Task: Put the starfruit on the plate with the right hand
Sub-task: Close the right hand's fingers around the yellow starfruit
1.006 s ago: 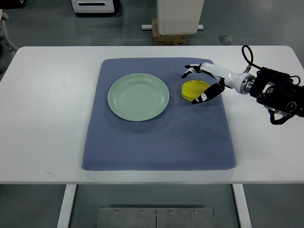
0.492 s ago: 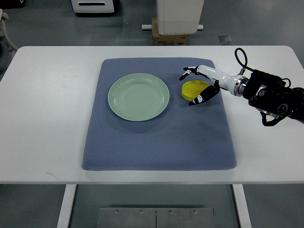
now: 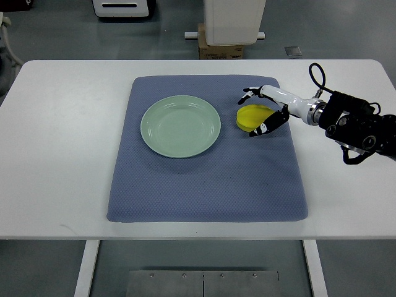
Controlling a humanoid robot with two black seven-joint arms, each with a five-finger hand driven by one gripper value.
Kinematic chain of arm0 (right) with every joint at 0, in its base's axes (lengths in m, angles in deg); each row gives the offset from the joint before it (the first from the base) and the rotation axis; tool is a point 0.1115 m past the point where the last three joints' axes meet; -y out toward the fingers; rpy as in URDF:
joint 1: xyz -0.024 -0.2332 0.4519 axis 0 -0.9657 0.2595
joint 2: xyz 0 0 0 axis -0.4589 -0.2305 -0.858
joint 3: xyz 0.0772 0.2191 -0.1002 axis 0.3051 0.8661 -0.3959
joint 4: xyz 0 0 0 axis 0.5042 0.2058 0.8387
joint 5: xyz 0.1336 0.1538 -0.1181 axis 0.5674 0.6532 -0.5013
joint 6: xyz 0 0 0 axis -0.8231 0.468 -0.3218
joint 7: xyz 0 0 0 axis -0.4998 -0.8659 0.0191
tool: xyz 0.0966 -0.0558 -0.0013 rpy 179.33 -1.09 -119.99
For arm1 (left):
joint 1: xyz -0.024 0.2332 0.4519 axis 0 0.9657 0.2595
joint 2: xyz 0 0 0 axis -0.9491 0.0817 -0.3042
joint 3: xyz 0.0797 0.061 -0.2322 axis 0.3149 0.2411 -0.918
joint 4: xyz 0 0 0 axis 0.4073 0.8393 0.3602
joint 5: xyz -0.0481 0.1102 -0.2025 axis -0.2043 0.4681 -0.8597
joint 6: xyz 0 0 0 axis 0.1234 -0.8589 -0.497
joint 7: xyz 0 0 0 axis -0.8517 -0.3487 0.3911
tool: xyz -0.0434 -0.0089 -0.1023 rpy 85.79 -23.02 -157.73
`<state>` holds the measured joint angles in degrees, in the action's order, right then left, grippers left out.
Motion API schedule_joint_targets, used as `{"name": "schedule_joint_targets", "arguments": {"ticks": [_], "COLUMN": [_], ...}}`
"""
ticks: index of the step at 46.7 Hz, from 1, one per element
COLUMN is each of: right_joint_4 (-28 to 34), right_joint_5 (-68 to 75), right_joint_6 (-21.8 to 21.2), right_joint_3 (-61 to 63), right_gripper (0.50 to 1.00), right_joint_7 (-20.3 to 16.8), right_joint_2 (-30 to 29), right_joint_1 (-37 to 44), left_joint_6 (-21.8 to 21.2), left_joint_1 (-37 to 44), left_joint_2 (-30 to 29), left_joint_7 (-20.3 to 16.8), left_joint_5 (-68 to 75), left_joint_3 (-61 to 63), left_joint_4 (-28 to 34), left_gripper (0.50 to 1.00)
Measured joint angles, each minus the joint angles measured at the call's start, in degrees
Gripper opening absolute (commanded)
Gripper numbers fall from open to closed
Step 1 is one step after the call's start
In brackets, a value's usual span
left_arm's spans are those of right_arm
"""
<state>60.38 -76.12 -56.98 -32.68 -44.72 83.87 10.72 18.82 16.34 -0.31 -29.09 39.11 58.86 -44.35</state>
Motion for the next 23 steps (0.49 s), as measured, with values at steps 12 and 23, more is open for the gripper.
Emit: {"name": "schedule_joint_targets", "arguments": {"ticks": [12, 23], "right_joint_4": [-0.01, -0.25], "right_joint_5": [0.02, 0.11], "right_joint_6": [0.00, 0.00], "right_joint_3": [-0.05, 0.06], "right_gripper": [0.916, 0.895], "right_joint_7": [0.00, 0.00], "right_joint_2": [0.10, 0.03], "right_joint_1": [-0.35, -0.80], "left_joint_6": [0.00, 0.00], "left_joint_1": [0.00, 0.00], "left_joint_2": [0.00, 0.00], "left_joint_7": [0.00, 0.00], "left_joint_5": [-0.01, -0.02], "left_joint_3": [-0.01, 0.01], "left_joint_4": [0.00, 0.00], "left_gripper": [1.000, 1.000]}}
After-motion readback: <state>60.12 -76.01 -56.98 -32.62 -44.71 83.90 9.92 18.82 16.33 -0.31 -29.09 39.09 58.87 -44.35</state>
